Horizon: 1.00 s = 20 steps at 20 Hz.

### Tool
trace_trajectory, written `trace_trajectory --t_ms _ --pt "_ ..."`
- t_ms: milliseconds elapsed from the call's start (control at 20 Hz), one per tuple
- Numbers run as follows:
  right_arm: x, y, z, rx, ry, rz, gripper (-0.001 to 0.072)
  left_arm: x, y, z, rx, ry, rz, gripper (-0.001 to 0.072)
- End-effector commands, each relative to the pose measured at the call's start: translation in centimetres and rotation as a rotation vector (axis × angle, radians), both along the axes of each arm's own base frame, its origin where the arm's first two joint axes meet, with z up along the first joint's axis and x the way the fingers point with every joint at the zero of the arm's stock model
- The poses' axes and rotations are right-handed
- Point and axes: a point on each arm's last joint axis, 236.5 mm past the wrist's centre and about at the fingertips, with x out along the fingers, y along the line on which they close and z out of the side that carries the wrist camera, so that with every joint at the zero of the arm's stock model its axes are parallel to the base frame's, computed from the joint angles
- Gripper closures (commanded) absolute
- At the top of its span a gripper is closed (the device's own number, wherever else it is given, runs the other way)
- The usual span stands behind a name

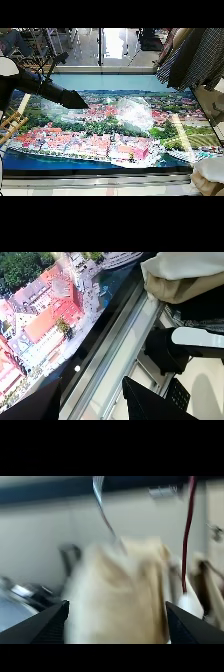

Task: Fold the clothes and pants, and hang the long-sleeved shirts on hangers.

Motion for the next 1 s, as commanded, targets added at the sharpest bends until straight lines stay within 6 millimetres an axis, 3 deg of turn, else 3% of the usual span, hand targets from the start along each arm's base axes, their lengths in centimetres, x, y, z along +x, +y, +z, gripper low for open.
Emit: trace_trajectory --t_ms 0,50,100,150,200,250,300,350,400,450,500,600,700,850,950 --pt "3.8 9.0 4.6 -0.047 -0.24 0.341 0.0039 -0.2 0.1 -0.1 0.006 -0.004 -0.013 0.0298" --pt "6.3 12.0 4.8 -0.019 -0.261 0.488 0.0109 0.1 0.6 -0.6 0.035 -0.007 0.001 0.0356" --pt "9.8 15.5 4.1 0.038 -0.244 0.673 0.0142 0.7 1.6 -1.6 0.096 -0.019 0.029 0.0488" --pt "13.7 19.3 2.3 0.115 -0.18 0.873 0.0141 2.0 4.0 -3.3 0.227 -0.042 0.098 0.0583" --pt "17.6 23.9 -0.8 0.213 -0.065 1.1 0.0141 3.6 7.6 -4.8 0.394 -0.049 0.224 0.0583" --pt "20.3 28.5 -4.7 0.313 0.074 1.295 0.0142 5.4 12.9 -5.4 0.593 -0.068 0.431 0.0583" --pt "22.3 32.7 -10.0 0.462 0.239 1.456 0.0151 6.9 19.2 -4.0 0.772 -0.126 0.687 0.0584" --pt "23.4 36.5 -15.4 0.602 0.416 1.565 0.0265 7.9 24.0 -0.9 0.867 -0.231 0.907 0.0584" --pt "24.0 39.4 -20.3 0.702 0.582 1.618 0.0432 8.7 26.6 3.1 0.862 -0.376 1.059 0.0583" --pt "24.6 41.4 -24.7 0.755 0.731 1.629 0.0551 9.5 27.5 7.7 0.759 -0.524 1.178 0.0583" --pt "25.6 42.9 -28.5 0.755 0.854 1.611 0.0544 9.8 27.1 11.6 0.61 -0.629 1.257 0.0584" --pt "29.3 44.4 -32.6 0.595 0.96 1.565 0.0544 9.3 26.3 16.4 0.401 -0.723 1.345 0.0584" --pt "32.5 45.1 -33.8 0.394 0.995 1.532 0.0527 8.3 25.9 17.5 0.359 -0.734 1.352 0.0584" --pt "35.5 46.8 -32.3 0.293 0.879 1.563 0.0537 8.2 26.0 17.7 0.356 -0.736 1.353 0.0584" --pt "36.3 47.0 -31.1 0.259 0.824 1.567 0.0536 8.2 25.9 17.5 0.358 -0.734 1.352 0.0584"
